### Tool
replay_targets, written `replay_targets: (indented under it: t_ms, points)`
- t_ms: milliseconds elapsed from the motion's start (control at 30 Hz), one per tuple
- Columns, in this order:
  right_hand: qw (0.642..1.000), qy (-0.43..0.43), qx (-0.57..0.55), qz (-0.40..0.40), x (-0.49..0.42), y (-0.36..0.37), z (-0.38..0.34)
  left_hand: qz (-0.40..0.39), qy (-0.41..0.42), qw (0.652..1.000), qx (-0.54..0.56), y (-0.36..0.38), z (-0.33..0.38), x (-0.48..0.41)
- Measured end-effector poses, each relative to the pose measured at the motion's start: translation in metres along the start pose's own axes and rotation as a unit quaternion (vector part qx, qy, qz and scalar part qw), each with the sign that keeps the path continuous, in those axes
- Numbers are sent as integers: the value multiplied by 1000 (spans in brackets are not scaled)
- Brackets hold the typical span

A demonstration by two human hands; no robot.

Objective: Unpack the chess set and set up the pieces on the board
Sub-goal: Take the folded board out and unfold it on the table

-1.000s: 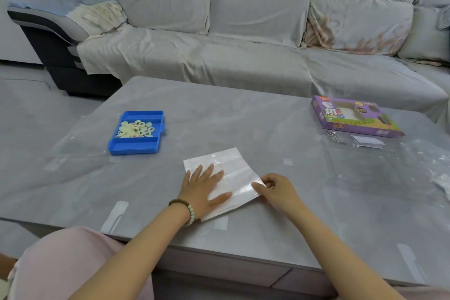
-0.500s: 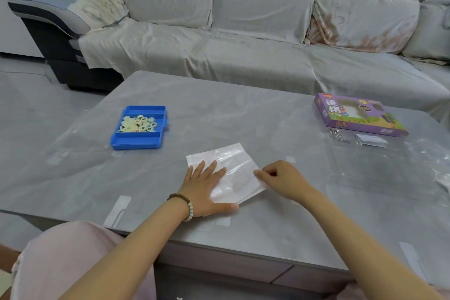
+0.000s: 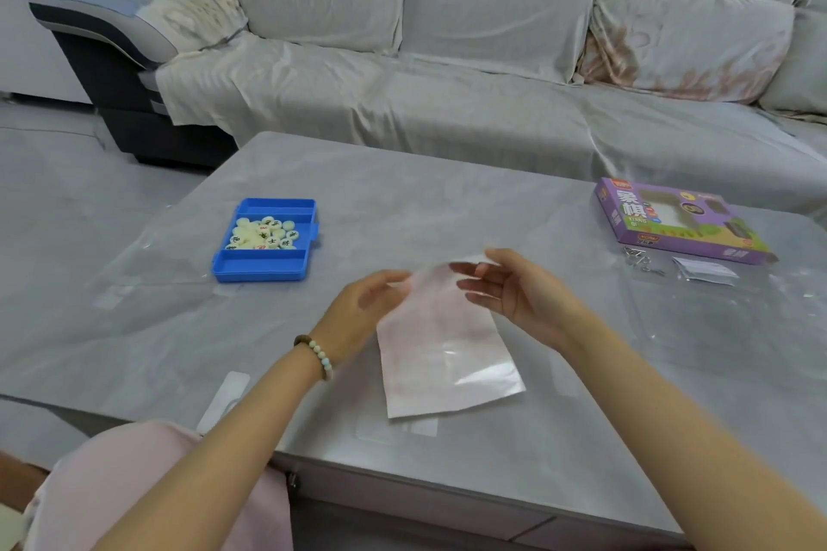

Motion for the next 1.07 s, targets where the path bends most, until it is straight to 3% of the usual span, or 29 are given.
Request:
replay_targets:
  t_ms: [167,367,500,667,767,901,967,1067]
  points:
    - [995,-14,-98,30,-34,4,-21,87,-11,990,115,-20,6,-26]
    - [994,-25,-102,39,-77,6,-20,151,-68,986,25,-13,-13,-38]
    - [995,-27,94,23,-77,15,11,133,-104,984,-53,-10,-43,-31]
    - [917,-24,397,34,-54,28,56,112,-111,983,-89,-5,-58,-26]
    - [883,-46,467,-5,-28,37,78,105,-88,982,-131,-5,-55,-22]
    - [793,-96,595,-92,11,34,105,69,-64,965,-244,-1,-62,0]
    - [783,-109,606,-84,19,27,114,58,-50,950,-303,3,-66,12]
    - [806,-128,575,-49,22,21,122,51,-49,939,-338,6,-67,25]
Point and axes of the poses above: each hand's wrist, its own x-axis away from the middle knuckle, its own y-axis out of the palm, z = x × y, the point moved 1 cm from there along -x, towards the middle knuckle, and after that the axes turned 6 degrees about -z, right-handed, at the moved point
